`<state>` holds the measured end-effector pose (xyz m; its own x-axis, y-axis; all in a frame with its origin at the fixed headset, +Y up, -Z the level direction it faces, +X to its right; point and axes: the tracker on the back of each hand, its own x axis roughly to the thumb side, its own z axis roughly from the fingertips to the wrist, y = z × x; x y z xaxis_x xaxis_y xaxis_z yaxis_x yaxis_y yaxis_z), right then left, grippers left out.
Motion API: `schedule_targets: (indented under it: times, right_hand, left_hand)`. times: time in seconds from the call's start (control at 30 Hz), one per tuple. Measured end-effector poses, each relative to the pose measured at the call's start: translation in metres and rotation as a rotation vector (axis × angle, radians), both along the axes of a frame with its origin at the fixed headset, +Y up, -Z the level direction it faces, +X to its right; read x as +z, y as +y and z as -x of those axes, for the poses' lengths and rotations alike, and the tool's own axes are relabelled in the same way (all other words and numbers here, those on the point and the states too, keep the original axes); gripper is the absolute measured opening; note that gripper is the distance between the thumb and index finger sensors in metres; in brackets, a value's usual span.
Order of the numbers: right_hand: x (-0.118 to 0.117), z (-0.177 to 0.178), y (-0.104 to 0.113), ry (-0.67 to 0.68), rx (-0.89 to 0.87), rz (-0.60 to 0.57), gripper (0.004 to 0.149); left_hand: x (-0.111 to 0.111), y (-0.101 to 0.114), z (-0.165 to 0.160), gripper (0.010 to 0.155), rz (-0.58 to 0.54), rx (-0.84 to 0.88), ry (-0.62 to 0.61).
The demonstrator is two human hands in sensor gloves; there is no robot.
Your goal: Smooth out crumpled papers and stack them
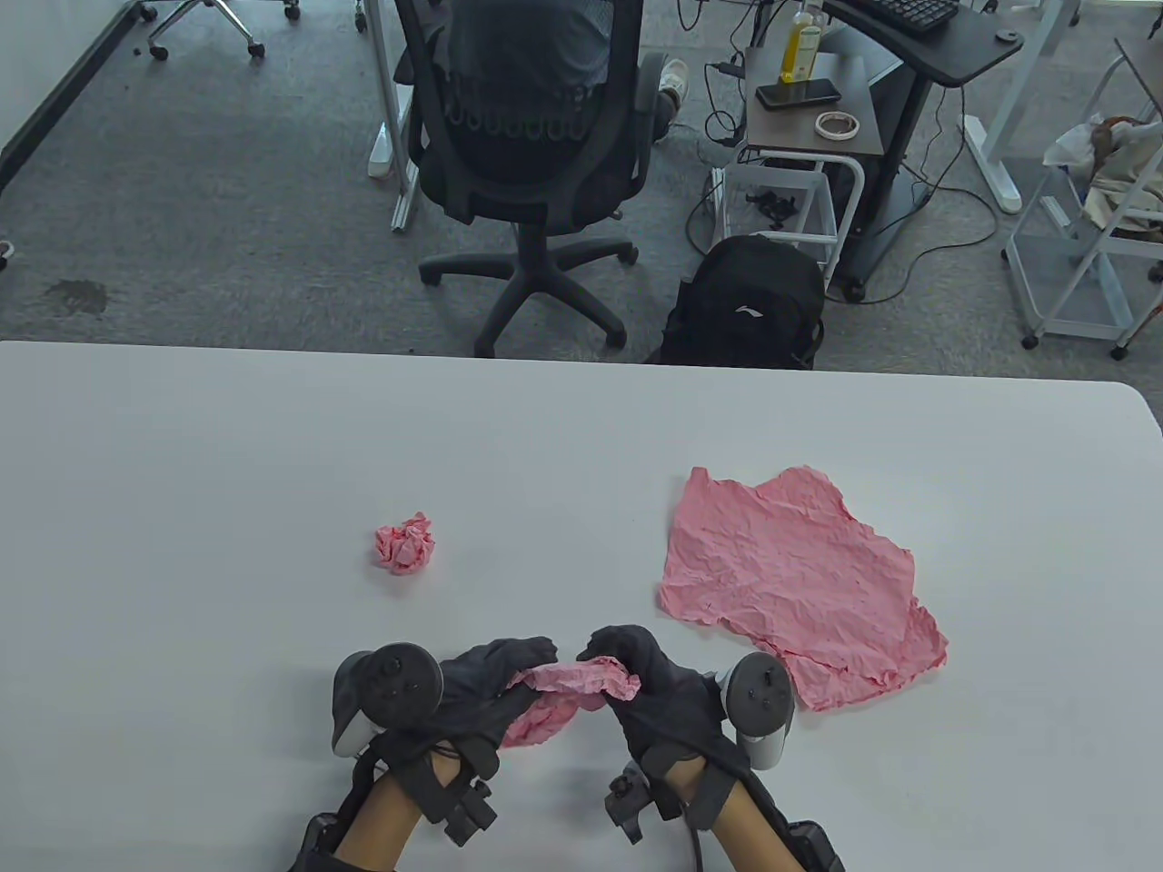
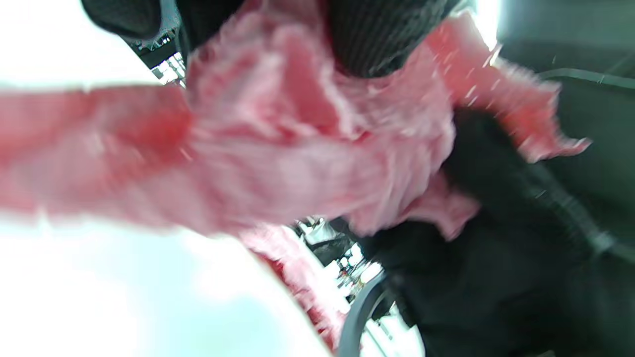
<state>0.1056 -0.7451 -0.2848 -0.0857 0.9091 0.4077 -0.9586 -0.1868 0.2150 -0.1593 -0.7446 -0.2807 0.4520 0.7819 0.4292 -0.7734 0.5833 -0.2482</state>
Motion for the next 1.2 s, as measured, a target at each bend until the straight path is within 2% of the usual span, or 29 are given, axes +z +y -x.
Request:
schedule_targets:
  times: [0.13, 0.23, 0.33, 0.47, 0.53, 0.57, 0.63, 0.67, 0.7, 0.73, 0.8, 0.87, 0.9, 1.0, 1.07, 1.13, 1.2]
  right_hand:
    - [-0.003, -0.002, -0.002, -0.015, 0.033, 0.022, 0.046]
    - [-0.003, -0.004, -0.002, -0.043, 0.058, 0.034, 0.045]
    - [-0.005, -0.008, -0.001, -0.046, 0.083, 0.041, 0.048]
    - [-0.009, -0.007, -0.004, 0.117, 0.126, 0.171, 0.06]
    - [-0.008, -0.006, -0.005, 0.166, 0.223, 0.202, 0.054]
    - [-0.008, -0.007, -0.005, 0.113, 0.246, 0.194, 0.048]
    - [-0.009, -0.01, -0.005, 0.05, 0.249, 0.176, 0.042]
    - [-0.009, -0.012, -0.005, 0.046, 0.226, 0.177, 0.042]
    - [-0.01, -0.013, -0.005, 0.052, 0.193, 0.175, 0.042]
    - [-0.01, -0.014, -0.005, 0.052, 0.158, 0.17, 0.042]
    - [-0.011, -0.015, -0.006, 0.077, 0.047, 0.157, 0.042]
    - [-0.013, -0.016, -0.007, 0.148, -0.103, 0.165, 0.043]
    - [-0.014, -0.015, -0.008, 0.171, -0.143, 0.171, 0.042]
    - [-0.014, -0.011, -0.011, 0.204, -0.148, 0.181, 0.043]
    - [-0.013, -0.011, -0.01, 0.19, -0.14, 0.178, 0.045]
    - [-0.014, -0.016, -0.009, 0.13, -0.119, 0.184, 0.046]
    - [-0.015, -0.022, -0.009, 0.073, -0.09, 0.191, 0.042]
  left_hand:
    - [0.0, -0.002, -0.001, 0.045, 0.085, 0.219, -0.107]
    - [-0.003, -0.005, -0.002, 0.046, 0.13, 0.235, -0.122]
    - [-0.003, -0.002, 0.005, 0.047, 0.065, 0.152, -0.037]
    - [0.001, 0.007, 0.008, 0.049, -0.132, -0.122, 0.105]
    - [0.004, 0.011, 0.009, 0.046, -0.193, -0.179, 0.138]
    - [0.003, 0.012, 0.01, 0.045, -0.179, -0.16, 0.116]
    - [-0.001, 0.006, 0.01, 0.045, -0.043, 0.023, 0.008]
    - [-0.003, 0.002, 0.008, 0.045, 0.058, 0.166, -0.095]
    - [-0.003, -0.003, 0.006, 0.045, 0.147, 0.3, -0.147]
    - [-0.004, -0.005, 0.005, 0.046, 0.19, 0.371, -0.17]
    - [-0.008, -0.008, 0.005, 0.046, 0.249, 0.373, -0.202]
    - [-0.008, -0.008, 0.007, 0.047, 0.22, 0.3, -0.155]
    - [-0.007, -0.005, 0.008, 0.047, 0.173, 0.227, -0.092]
    - [-0.005, 0.004, 0.011, 0.048, 0.01, -0.072, 0.015]
    - [-0.004, 0.006, 0.012, 0.048, -0.031, -0.191, 0.042]
    - [-0.004, 0.005, 0.017, 0.046, -0.004, -0.134, 0.031]
    - [-0.007, 0.003, 0.019, 0.044, 0.061, 0.099, -0.018]
